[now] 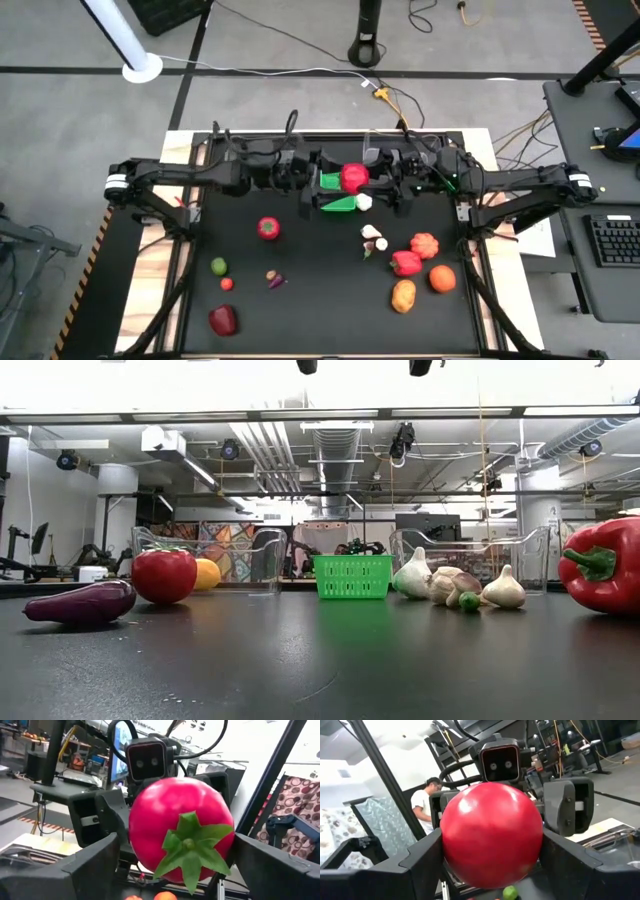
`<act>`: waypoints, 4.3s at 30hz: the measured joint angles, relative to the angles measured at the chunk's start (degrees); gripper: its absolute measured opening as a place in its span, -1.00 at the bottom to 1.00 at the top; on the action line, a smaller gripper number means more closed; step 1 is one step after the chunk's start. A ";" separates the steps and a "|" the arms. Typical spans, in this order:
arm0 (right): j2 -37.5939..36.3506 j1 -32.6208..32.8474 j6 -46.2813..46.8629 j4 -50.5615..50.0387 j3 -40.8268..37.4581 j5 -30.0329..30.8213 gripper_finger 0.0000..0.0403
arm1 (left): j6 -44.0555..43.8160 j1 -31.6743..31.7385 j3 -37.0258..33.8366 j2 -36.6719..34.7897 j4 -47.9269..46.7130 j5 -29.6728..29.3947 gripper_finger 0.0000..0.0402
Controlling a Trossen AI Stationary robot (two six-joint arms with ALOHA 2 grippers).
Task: Sort produce into baskets
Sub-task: Put the right big tomato into the left transparent bin, then put the middle garlic into the right transparent bin
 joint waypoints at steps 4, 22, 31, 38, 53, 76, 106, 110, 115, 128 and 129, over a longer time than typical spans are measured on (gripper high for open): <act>0.00 0.00 0.03 -0.03 0.00 0.22 0.41 | -0.21 -0.02 0.00 0.05 -0.02 0.20 0.69; -0.72 -0.61 4.26 -3.47 0.02 0.39 0.70 | -1.99 0.66 0.33 -1.99 -6.90 0.02 0.24; -3.03 -3.45 7.50 -9.83 0.09 0.42 0.70 | -1.35 7.34 8.75 -9.27 -46.54 -8.22 0.24; -2.68 -3.74 8.55 -13.59 0.07 0.43 0.70 | -2.18 18.80 16.95 -7.53 -83.76 -21.51 0.24; -2.19 -3.74 8.57 -17.41 0.07 1.25 0.70 | 1.62 31.89 15.26 10.38 -88.13 -12.49 0.24; -2.14 -3.74 8.39 -19.05 0.07 2.03 0.70 | 7.26 33.22 17.77 23.74 -83.41 -10.48 0.47; 0.29 -3.13 38.70 -61.64 1.27 6.73 0.53 | 7.40 21.58 17.70 1.33 -80.14 -10.86 0.60; 3.74 -0.85 34.12 -63.75 1.11 3.37 0.47 | 6.98 17.70 17.68 -3.36 -77.82 -11.20 0.60; 10.15 1.90 28.14 -63.88 1.16 2.88 0.45 | 7.00 14.03 17.66 -7.43 -75.06 -13.16 0.60; 23.79 2.03 20.31 -60.09 1.16 1.94 0.45 | 5.93 12.72 17.62 -9.75 -74.71 -17.45 0.60; 24.31 2.03 19.88 -59.65 1.16 1.92 0.45 | 5.93 12.72 17.59 -9.71 -74.69 -17.46 0.60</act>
